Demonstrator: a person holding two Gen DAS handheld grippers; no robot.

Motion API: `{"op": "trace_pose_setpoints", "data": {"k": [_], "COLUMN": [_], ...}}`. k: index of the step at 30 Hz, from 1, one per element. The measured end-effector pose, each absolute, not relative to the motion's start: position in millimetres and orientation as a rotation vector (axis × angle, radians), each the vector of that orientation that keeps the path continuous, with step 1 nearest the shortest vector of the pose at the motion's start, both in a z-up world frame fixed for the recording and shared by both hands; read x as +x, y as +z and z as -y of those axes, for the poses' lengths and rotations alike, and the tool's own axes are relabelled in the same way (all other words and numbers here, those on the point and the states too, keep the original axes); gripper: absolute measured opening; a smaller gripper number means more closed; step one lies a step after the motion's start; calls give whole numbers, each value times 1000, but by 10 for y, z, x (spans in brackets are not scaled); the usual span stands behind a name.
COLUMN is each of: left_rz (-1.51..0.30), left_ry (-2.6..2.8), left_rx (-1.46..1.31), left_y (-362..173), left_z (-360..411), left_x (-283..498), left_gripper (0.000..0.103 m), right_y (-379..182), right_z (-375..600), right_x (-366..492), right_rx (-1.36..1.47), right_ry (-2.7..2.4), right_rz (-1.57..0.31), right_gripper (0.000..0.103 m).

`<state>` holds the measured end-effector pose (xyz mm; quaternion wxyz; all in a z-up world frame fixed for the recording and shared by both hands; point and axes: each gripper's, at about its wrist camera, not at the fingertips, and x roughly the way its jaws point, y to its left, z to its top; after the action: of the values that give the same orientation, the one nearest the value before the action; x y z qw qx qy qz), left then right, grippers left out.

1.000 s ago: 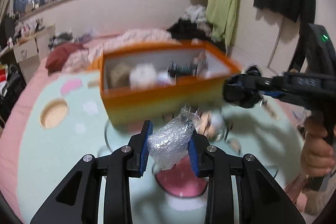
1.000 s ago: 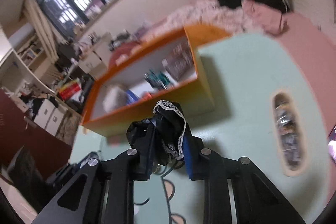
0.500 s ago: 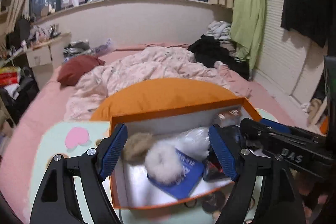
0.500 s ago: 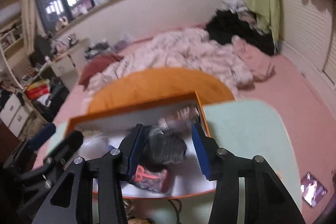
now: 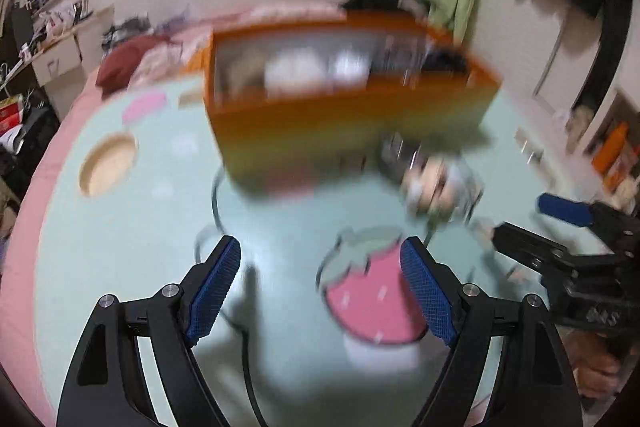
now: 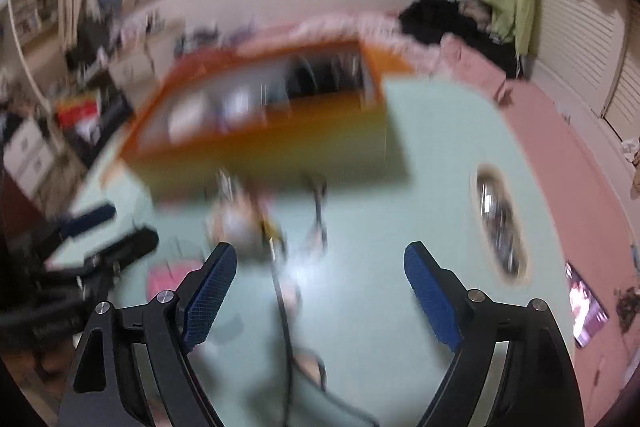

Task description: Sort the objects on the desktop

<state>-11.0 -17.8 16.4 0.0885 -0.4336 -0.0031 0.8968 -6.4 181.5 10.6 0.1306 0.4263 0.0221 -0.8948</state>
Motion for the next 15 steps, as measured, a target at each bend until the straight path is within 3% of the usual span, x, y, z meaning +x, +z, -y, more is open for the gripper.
{"op": "trace_pose_setpoints", "data": {"k": [2,3,4,15], "left_rz": [-64,-45,-16,-8], "left_ry": [2758,2756,2761,2795], "left_rx": [-1276,-1279,-1268,-1210], "left_y": [68,39,21,-29], "left_z": [112,95,92,102], "left_x": [-57,-46,-40,-45], "left_gripper": [97,103,103,103], "right_y": [-39,-105,-124,-183], "right_z": [-1803,-1759,-1765,-1853], "right_x": [14,54,79,122], "right_rx": [1249,1254,1247,1197], "right_ry": [-2632,-2659,-2653,-2689], "right_rz": [-159,-235,-226,-207], "right_gripper": [88,97,103,103]}}
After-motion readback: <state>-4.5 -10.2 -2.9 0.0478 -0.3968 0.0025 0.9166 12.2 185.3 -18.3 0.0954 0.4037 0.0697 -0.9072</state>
